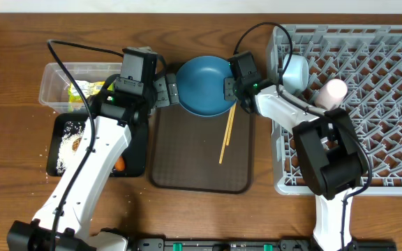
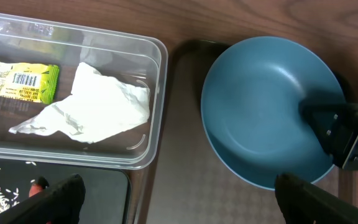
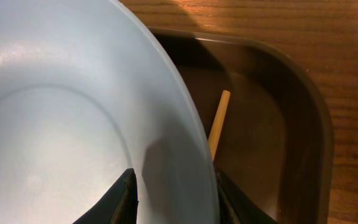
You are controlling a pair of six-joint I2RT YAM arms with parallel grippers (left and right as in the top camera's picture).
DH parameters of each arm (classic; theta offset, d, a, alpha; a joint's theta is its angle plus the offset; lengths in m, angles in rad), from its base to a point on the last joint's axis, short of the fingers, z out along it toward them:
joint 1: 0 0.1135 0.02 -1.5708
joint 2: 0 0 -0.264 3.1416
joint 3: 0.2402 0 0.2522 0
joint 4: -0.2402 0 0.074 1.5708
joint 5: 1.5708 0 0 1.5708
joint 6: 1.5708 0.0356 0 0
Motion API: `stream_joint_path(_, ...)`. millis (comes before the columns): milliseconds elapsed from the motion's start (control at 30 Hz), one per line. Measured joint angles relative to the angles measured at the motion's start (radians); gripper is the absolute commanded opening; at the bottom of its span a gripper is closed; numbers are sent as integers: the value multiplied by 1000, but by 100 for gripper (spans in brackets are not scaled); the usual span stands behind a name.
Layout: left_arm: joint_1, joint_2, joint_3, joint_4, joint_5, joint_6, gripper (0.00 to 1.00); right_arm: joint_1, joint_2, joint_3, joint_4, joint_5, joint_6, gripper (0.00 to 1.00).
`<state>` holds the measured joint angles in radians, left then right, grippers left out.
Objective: Sort waste into correct bins and load items into the dishwasher rack
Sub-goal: 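Grasp the blue plate rim with the right gripper, then tilt the blue plate up on its edge with the right gripper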
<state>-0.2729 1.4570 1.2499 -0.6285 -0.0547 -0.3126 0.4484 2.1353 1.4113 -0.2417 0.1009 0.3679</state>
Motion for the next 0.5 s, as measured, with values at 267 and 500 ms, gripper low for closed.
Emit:
stream_joint_path(267,0,0,0,0,0,0,98,2,0,0,0,0,17,31)
stream_joint_path(500,0,0,0,0,0,0,98,9,0,0,15,0,20,33)
